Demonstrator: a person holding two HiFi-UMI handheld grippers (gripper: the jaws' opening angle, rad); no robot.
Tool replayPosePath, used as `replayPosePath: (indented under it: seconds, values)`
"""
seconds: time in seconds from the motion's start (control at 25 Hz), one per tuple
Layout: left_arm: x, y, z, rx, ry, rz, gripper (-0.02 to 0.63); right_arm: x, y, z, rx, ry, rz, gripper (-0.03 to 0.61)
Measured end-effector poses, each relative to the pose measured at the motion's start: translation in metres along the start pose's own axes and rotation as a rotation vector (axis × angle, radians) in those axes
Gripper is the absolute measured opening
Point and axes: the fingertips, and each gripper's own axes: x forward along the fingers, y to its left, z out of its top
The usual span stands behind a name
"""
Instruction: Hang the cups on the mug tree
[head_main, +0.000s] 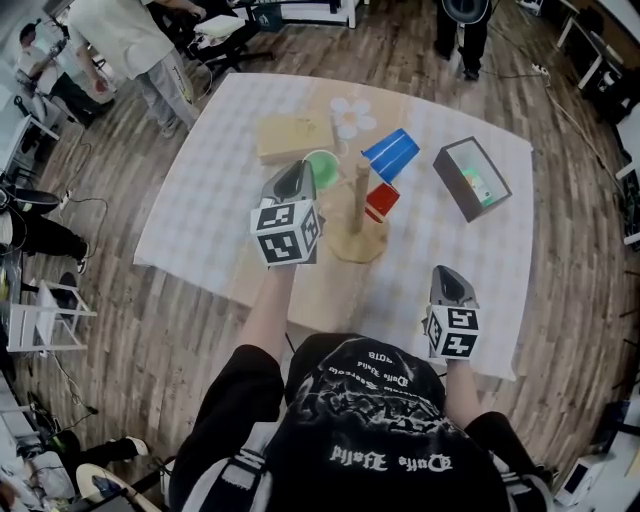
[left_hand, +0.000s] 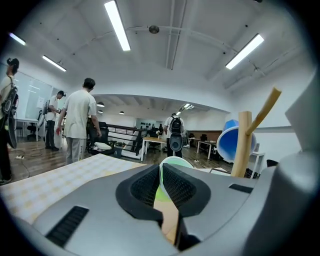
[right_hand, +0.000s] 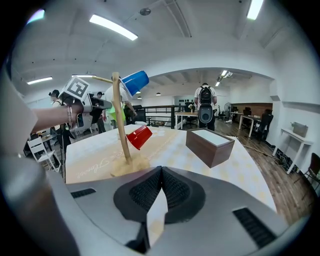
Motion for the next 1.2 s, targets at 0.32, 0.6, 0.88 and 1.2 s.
replayPosePath:
  seconds: [0.32,0.6,0.88,1.2]
  values:
    - [-0.01,-0.012,0.006,0.044,-0.05,0.005,0.04,0.0,0.008,-0.006,-0.005,0.003,0.019,0.009]
    - [-0.022,-0.028,-0.002,0.174,-0.083,0.009,0.04,0.001,0.014,-0.009,-0.023,0.014,0.044,0.009]
    - [-0.027,-0.037,-0.002,0.241,-0.115,0.026,0.041,0.004,0.017,-0.015,-0.027,0.026,0.078,0.009]
    - [-0.033,-0.052,-0.005,0.344,-0.117,0.022,0.041,0.009,0.02,-0.018,-0.015,0.028,0.127,0.009]
